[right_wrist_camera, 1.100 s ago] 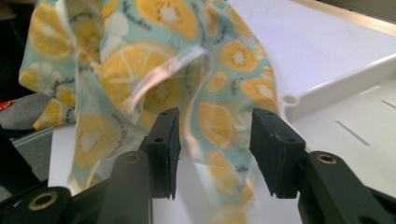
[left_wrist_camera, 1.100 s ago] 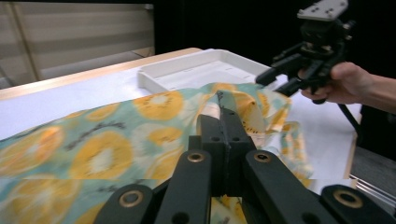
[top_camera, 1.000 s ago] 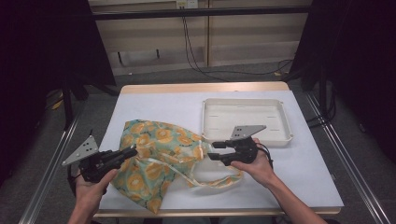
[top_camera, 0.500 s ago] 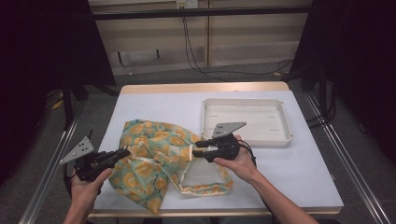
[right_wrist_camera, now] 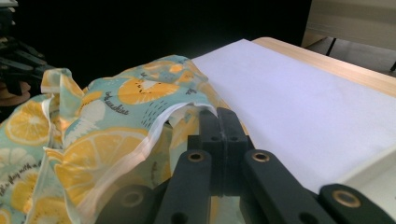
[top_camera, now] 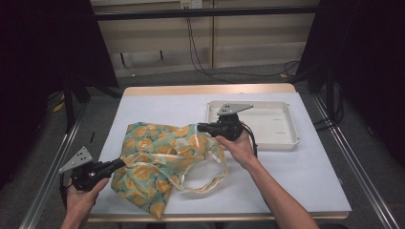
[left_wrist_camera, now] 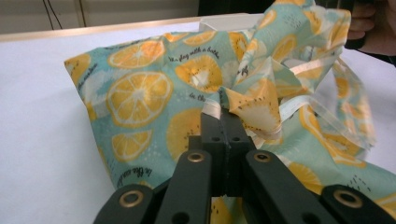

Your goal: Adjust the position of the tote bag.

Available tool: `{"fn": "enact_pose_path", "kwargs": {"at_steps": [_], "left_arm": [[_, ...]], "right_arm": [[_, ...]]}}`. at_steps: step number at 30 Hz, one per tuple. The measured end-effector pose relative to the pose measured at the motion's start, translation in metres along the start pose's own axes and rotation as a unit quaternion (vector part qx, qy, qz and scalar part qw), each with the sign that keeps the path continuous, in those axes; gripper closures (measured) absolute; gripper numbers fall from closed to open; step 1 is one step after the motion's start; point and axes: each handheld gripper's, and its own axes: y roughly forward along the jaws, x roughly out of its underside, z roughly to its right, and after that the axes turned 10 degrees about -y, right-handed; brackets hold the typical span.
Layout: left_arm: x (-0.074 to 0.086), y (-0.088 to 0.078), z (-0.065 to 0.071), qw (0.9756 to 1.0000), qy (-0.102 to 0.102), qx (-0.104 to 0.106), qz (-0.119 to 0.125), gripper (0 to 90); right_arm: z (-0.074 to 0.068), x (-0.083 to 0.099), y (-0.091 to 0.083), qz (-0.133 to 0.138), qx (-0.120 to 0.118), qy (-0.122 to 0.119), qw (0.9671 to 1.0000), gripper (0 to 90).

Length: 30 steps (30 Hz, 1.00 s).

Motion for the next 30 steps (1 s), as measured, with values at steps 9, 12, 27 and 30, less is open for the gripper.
{"fn": "enact_pose_path", "kwargs": {"at_steps": [9, 12, 27, 30], "left_arm": [[-0.023, 0.01, 0.038, 0.9976, 0.048, 0.05, 0.01, 67.5], [-0.032, 0.01, 0.048, 0.9963, 0.056, 0.062, 0.02, 63.6], [-0.051, 0.081, 0.07, 0.9933, 0.058, 0.098, -0.019, 52.1], [-0.053, 0.096, 0.067, 0.995, 0.05, 0.085, -0.011, 42.0]], "right_arm": [[-0.009, -0.007, 0.002, 0.004, -0.011, -0.013, 0.9998, 90.0], [-0.007, -0.01, 0.0, 0.004, -0.006, -0.012, 0.9999, 90.0], [-0.021, -0.031, 0.008, 0.015, -0.031, -0.03, 0.999, 90.0], [-0.026, -0.044, 0.01, 0.026, -0.04, -0.039, 0.9981, 90.0]]}}
